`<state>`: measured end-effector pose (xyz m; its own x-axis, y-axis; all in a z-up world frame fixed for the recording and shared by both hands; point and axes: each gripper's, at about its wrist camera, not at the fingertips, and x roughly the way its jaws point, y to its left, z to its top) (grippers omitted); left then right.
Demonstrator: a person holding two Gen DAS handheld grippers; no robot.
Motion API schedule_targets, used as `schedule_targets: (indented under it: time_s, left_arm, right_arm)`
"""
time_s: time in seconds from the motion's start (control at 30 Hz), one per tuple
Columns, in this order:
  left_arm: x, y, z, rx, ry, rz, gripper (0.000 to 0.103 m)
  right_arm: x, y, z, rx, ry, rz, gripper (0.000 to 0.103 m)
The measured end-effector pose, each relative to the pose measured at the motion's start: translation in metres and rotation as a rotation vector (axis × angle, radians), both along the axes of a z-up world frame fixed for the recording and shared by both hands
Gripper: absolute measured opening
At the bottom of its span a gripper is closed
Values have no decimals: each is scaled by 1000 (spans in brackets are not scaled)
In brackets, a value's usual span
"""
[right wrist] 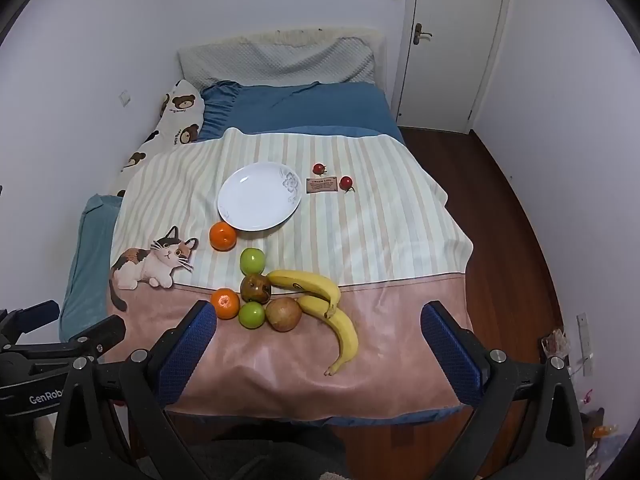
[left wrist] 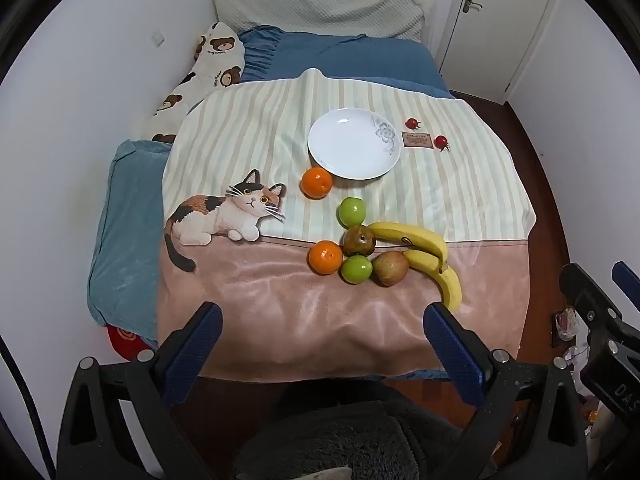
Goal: Organize fruits
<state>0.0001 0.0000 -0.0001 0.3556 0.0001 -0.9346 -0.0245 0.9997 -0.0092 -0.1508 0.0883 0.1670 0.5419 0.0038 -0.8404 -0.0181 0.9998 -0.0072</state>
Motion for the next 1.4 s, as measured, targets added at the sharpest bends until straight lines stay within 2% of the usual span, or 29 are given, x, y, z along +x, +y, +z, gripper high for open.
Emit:
schedule_targets:
  time_s: [0.43,1.4]
  left_arm:
    - [0,7,9,4,-15,-6,103]
    - [4,1,9,15,-28,-17,103]
  right_arm:
    - [0,3,-3,5,10,-1,103]
    - [-5,3,-1,32,25,-10,103]
